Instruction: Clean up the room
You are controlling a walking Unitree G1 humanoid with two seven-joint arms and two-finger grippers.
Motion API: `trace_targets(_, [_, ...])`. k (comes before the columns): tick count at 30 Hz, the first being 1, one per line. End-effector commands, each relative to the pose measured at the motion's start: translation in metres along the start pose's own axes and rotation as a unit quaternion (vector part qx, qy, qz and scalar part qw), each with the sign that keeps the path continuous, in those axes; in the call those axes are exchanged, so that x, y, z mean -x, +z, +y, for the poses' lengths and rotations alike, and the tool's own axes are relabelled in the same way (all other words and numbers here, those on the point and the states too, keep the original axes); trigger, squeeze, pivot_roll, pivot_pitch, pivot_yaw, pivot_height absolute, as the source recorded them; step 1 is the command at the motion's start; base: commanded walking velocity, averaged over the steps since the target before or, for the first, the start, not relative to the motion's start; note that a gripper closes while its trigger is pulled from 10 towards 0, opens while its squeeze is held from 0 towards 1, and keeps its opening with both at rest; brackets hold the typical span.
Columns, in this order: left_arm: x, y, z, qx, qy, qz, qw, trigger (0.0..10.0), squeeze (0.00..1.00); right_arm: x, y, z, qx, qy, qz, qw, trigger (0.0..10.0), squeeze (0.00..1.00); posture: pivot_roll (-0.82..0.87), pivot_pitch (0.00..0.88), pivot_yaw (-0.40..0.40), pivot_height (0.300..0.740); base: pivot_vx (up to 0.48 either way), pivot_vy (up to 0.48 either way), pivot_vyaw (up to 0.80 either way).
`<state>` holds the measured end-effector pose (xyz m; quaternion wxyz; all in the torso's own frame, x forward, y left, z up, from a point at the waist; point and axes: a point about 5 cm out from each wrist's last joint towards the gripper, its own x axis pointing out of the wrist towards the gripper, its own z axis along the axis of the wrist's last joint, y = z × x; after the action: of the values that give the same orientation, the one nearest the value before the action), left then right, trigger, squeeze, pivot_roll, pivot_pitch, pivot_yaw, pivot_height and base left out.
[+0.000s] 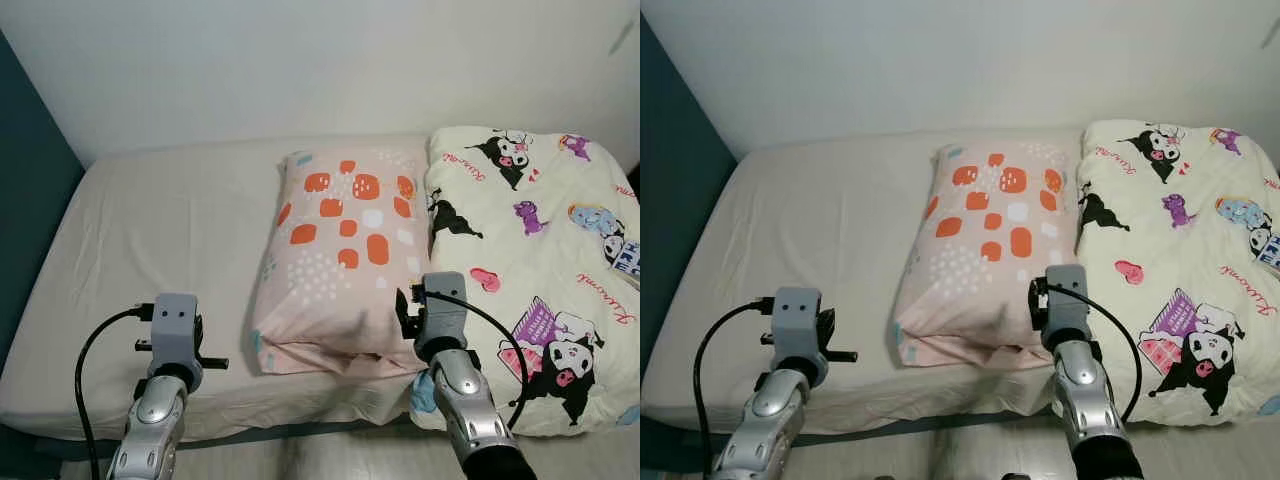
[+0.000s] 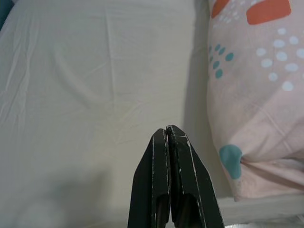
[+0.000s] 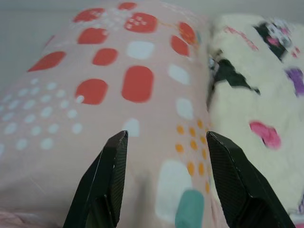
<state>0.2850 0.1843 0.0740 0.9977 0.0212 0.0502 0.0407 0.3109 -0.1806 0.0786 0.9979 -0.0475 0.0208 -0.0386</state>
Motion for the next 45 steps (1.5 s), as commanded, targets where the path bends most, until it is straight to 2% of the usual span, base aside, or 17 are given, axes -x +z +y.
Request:
trace_targets(1, [0.0033,-0.0044,-0.0007,-0.001,0.002,0.009,1.000,10.0,0.00,0.0082,-0.0108,-0.0042,-0.018,-0.025,0.022,0.999,10.0,0.00,0.01,0.161,-0.017,0.740,0.000,0.000,0.00])
trace_targets(3, [0.0038,-0.0049,-0.0014,0.000,0.002,0.009,1.000,10.0,0.00,0.0110,-0.0123,-0.0065,-0.005,-0.037,0.020,0.999,10.0,0.00,0.01,0.159,-0.015,0.740,0.000,0.000,0.00])
trace_targets(10, [0.0053,-0.0071,-0.0038,-0.001,-0.005,0.014,1.000,10.0,0.00,0.0151,-0.0116,-0.0073,-0.002,-0.037,0.005,0.999,10.0,0.00,0.00,0.160,-0.010,0.740,0.000,0.000,0.00])
trace_targets(13, [0.0047,-0.0068,-0.0048,-0.001,-0.006,0.014,1.000,10.0,0.00,0.0135,-0.0125,-0.0076,-0.012,-0.033,0.017,0.999,10.0,0.00,0.00,0.158,-0.013,0.740,0.000,0.000,0.00])
trace_targets(18, [0.0044,-0.0069,-0.0054,-0.021,-0.011,0.017,1.000,10.0,0.00,0.0134,-0.0142,-0.0074,-0.002,-0.026,0.026,0.999,10.0,0.00,0.00,0.157,-0.016,0.740,0.000,0.000,0.00])
trace_targets(31, [0.0062,-0.0072,-0.0058,-0.016,-0.012,0.015,1.000,10.0,0.00,0.0159,-0.0190,-0.0052,-0.030,-0.019,0.040,0.999,10.0,0.00,0.00,0.168,-0.016,0.740,0.000,0.000,0.00])
trace_targets(45, [0.0064,-0.0059,-0.0068,-0.018,-0.013,0.014,1.000,10.0,0.00,0.0157,-0.0185,-0.0062,-0.033,-0.014,0.041,0.999,10.0,0.00,0.00,0.170,-0.019,0.702,0.000,0.000,0.00])
